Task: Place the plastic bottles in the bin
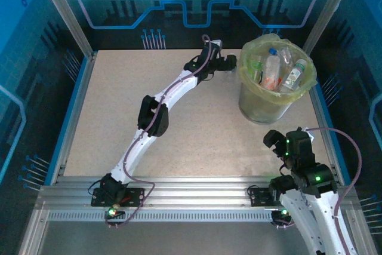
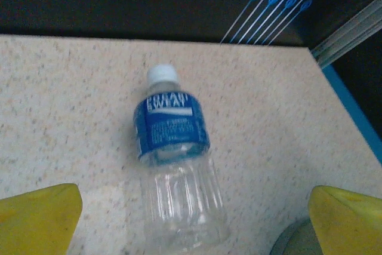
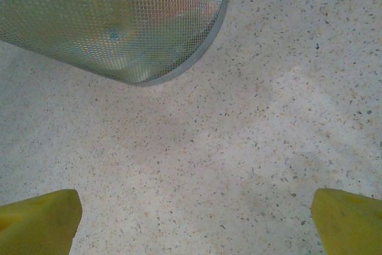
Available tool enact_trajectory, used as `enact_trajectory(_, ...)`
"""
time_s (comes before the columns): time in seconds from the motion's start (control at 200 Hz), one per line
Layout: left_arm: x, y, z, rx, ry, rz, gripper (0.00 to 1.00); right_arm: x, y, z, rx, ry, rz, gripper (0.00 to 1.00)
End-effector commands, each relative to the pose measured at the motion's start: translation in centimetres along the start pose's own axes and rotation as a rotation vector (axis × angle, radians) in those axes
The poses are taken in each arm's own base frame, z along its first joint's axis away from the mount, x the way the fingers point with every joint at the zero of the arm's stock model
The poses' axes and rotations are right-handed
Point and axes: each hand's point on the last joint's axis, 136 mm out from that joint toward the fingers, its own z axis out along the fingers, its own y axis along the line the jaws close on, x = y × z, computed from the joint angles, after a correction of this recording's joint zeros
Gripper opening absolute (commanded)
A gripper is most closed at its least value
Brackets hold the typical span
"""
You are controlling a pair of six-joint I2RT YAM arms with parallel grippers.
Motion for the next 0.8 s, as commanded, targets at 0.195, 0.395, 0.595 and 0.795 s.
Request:
enact_trajectory(0.195, 0.2, 0.7, 2.8, 0.037, -0.106, -0.075, 0.99, 0.4, 0.5, 0.6, -0.023, 0.015, -0.02, 1.0)
enact_trajectory(0.395, 3.2, 1.5, 4.3, 0.043, -0.04, -0.181, 0.99, 0.5, 1.0, 0.9, -0.035, 0.025, -0.017, 1.0)
enact_trajectory(0.595, 4.9, 1.4, 4.9, 0.055, 0.0, -0.212, 0.99, 0.5, 1.0, 0.9, -0.037, 0.023, -0.016, 1.0)
enact_trajectory(0.795, 5.9, 0.0, 5.1, 0.083, 0.012, -0.192, 0.99, 0.5, 1.0, 0.9, -0.045, 0.019, -0.012, 1.0)
